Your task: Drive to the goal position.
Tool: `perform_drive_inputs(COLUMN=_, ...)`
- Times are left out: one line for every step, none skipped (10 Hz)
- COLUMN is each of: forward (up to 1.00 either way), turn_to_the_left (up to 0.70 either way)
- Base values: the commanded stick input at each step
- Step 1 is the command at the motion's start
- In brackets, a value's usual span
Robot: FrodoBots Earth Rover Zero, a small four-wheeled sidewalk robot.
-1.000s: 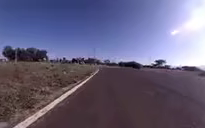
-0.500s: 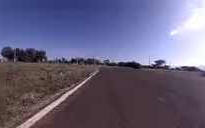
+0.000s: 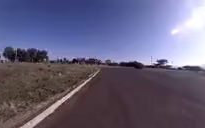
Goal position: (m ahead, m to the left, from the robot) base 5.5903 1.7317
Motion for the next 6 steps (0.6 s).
perform_drive_inputs(forward=1.0, turn_to_the_left=0.0)
perform_drive_inputs(forward=1.0, turn_to_the_left=0.0)
perform_drive_inputs(forward=1.0, turn_to_the_left=0.0)
perform_drive_inputs(forward=1.0, turn_to_the_left=0.0)
perform_drive_inputs(forward=1.0, turn_to_the_left=0.0)
perform_drive_inputs(forward=1.0, turn_to_the_left=0.0)
